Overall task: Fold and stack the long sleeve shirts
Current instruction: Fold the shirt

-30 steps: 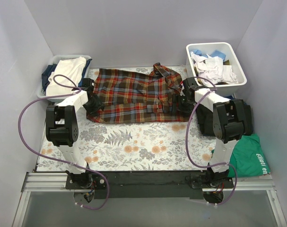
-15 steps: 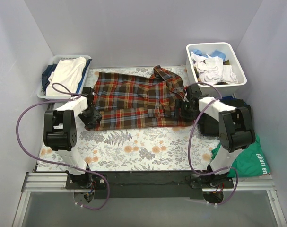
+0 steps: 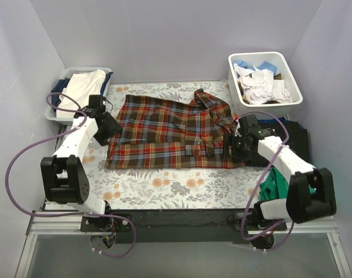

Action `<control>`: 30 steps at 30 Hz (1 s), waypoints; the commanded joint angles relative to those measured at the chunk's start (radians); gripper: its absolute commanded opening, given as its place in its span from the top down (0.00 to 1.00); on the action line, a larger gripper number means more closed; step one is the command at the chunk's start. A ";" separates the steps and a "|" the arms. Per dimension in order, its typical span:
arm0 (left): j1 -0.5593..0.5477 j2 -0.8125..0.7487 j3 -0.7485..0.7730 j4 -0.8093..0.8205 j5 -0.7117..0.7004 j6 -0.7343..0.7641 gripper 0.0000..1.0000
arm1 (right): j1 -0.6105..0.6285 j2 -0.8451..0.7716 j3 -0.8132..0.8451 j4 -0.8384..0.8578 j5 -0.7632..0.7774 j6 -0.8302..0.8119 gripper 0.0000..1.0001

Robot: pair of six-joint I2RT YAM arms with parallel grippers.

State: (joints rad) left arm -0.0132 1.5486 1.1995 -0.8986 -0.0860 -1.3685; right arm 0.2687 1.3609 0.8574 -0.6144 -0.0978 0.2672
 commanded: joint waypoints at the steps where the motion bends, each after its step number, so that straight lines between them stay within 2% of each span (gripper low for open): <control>1: -0.071 -0.046 0.068 0.111 0.241 0.043 0.40 | -0.006 -0.098 0.113 0.008 0.033 -0.037 0.17; 4: -0.206 0.008 0.058 0.187 0.285 0.054 0.40 | -0.006 -0.054 0.204 0.013 0.041 -0.025 0.16; 8: -0.381 0.163 0.097 0.317 0.373 0.037 0.40 | -0.009 0.044 0.298 0.012 0.038 -0.013 0.15; 11: -0.457 0.291 0.195 0.320 0.370 0.049 0.40 | -0.014 0.081 0.359 0.013 0.033 -0.011 0.15; 19: -0.536 0.424 0.342 0.308 0.379 0.069 0.41 | -0.029 0.069 0.365 0.024 0.026 -0.013 0.15; 26: -0.596 0.459 0.357 0.311 0.413 0.080 0.41 | -0.055 0.043 0.318 0.027 0.029 -0.013 0.15; 30: -0.603 0.502 0.382 0.248 0.390 0.086 0.42 | -0.068 0.040 0.318 0.027 0.027 -0.011 0.15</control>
State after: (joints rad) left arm -0.6022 2.0228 1.5414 -0.6033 0.2981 -1.3018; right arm 0.2153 1.4330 1.1790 -0.6044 -0.0738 0.2577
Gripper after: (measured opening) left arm 0.587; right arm 0.851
